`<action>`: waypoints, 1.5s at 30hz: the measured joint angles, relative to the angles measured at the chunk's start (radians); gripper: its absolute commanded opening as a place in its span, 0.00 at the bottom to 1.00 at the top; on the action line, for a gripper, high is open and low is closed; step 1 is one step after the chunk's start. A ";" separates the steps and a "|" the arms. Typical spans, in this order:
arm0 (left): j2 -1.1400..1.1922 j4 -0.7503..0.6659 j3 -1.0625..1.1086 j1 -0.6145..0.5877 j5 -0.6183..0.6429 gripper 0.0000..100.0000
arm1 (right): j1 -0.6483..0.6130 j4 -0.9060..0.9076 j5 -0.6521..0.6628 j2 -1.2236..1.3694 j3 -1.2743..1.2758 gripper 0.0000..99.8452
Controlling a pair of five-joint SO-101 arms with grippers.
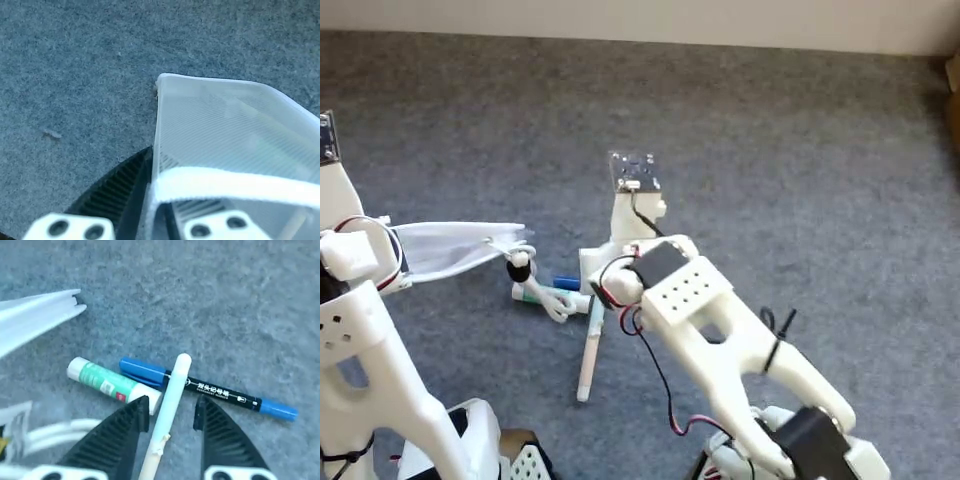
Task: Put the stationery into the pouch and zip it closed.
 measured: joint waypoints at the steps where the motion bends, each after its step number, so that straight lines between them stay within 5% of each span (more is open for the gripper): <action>1: 0.000 0.000 0.000 0.000 0.000 0.01 | 0.000 -0.011 0.000 0.018 0.000 0.15; 20: 0.000 0.000 0.000 0.000 0.000 0.01 | -0.029 -0.107 0.000 0.235 0.000 0.14; 24: 0.000 0.000 0.000 0.000 0.000 0.01 | -0.029 -0.107 0.000 0.258 0.000 0.04; 45: 0.000 0.000 0.000 0.000 0.000 0.01 | -0.029 -0.097 0.000 0.061 0.066 0.01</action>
